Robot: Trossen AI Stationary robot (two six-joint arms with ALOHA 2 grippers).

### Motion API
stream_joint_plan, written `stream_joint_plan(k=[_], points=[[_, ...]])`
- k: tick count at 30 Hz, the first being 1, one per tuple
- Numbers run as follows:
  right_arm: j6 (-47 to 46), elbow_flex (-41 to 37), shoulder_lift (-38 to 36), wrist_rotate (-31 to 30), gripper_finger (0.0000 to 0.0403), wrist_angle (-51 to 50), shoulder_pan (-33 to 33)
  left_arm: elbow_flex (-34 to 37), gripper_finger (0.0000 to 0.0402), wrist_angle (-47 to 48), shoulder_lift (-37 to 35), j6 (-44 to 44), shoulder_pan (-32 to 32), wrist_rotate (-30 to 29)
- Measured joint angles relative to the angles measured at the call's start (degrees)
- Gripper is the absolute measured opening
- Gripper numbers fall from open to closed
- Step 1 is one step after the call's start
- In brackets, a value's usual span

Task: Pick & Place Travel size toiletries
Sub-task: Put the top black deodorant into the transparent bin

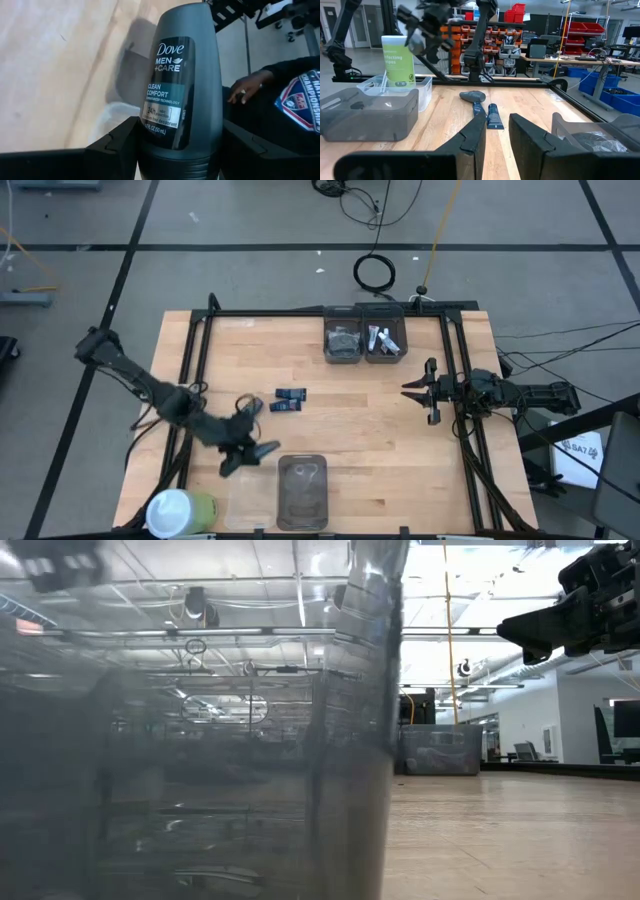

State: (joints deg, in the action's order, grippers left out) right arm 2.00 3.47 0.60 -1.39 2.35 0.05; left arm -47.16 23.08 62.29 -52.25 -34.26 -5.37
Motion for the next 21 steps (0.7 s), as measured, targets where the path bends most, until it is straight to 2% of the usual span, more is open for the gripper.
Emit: stream_joint_plan(k=[4,11,14,21], points=[[0.0,0.0,0.0,0.0,0.0075,0.0,0.0,0.0,0.0204,-1.0,4.2,-10.4,-6.2,-5.1],[0.0,0.0,0.0,0.0,0.0075,0.0,0.0,0.0,0.0197,-2.4,11.3,-30.3,-11.5,-2.9],[0.0,0.0,0.0,0.0,0.0075,0.0,0.0,0.0,0.0204,-3.4,13.5,-33.6,-12.0,-1.2],[0.0,0.0,0.0,0.0,0.0075,0.0,0.0,0.0,0.0196,2.6,16.8,-35.6,-10.2,4.6]])
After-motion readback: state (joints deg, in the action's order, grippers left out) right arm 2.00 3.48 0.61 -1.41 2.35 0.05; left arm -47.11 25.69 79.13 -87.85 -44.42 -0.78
